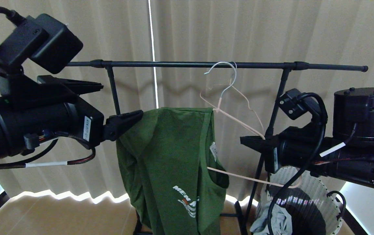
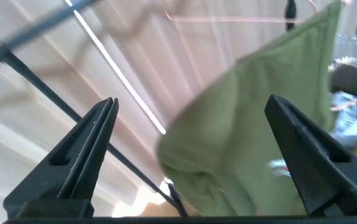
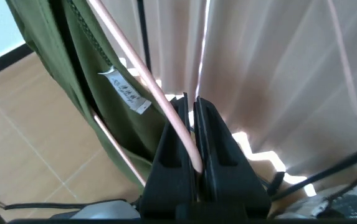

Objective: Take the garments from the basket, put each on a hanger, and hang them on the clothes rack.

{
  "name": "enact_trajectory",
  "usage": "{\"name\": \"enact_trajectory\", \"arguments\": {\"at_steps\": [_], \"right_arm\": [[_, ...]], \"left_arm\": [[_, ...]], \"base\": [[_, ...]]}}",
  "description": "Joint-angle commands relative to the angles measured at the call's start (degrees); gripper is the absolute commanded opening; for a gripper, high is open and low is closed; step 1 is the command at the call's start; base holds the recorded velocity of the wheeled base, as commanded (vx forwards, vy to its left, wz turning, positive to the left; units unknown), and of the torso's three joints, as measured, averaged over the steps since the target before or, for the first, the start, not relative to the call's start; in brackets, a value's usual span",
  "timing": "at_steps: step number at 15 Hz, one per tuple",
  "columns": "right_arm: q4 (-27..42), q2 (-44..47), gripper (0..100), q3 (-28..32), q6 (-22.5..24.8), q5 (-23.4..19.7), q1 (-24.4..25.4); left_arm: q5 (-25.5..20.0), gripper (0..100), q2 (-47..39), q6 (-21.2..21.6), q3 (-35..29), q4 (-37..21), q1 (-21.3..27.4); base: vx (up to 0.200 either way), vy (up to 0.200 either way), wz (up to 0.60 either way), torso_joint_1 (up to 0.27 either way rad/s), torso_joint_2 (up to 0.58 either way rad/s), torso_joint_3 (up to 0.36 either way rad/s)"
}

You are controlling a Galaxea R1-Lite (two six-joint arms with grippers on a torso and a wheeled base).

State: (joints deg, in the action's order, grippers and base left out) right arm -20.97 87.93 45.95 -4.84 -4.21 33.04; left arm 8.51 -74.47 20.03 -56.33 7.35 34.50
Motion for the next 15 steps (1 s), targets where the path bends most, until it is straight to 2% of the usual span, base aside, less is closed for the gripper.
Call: {"name": "enact_trajectory", "arguments": {"at_steps": [1,3,4,6,9,12,15], "right_arm": [[-0.04,-0.57,0,-0.51,0.8,-0.01,-0.78],[-0.04,-0.92,0,-0.95,2.12,-0.01,-1.75],[-0.04,-1.09,0,-1.03,2.73,-0.01,-1.92],[-0.04,-1.01,0,-1.47,2.73,-0.1,-1.92],[-0.13,-0.92,0,-1.91,2.73,-0.1,-1.84],[-0.21,-0.66,0,-1.65,2.73,-0.28,-1.75],[-0.21,-0.3,0,-1.39,2.64,-0.63,-1.66]], "left_arm": [[-0.07,100,-0.23,0.89,0.79,0.38,-0.31],[-1.65,100,-0.67,2.3,0.7,0.38,-1.01],[-4.29,100,-0.94,4.32,0.43,0.38,-2.77],[-6.4,100,-2.34,7.66,-0.27,0.56,-5.85],[-8.16,100,-4.37,8.01,-0.44,1.88,-5.93],[-8.16,100,-8.67,11.0,-0.36,5.83,-6.64],[-8.6,100,-9.46,13.46,-0.09,6.01,-6.2]], "base": [[0.0,0.0,0.0,0.0,0.0,0.0],[0.0,0.0,0.0,0.0,0.0,0.0],[0.0,0.0,0.0,0.0,0.0,0.0],[0.0,0.0,0.0,0.0,0.0,0.0],[0.0,0.0,0.0,0.0,0.0,0.0],[0.0,0.0,0.0,0.0,0.0,0.0],[0.0,0.0,0.0,0.0,0.0,0.0]]}}
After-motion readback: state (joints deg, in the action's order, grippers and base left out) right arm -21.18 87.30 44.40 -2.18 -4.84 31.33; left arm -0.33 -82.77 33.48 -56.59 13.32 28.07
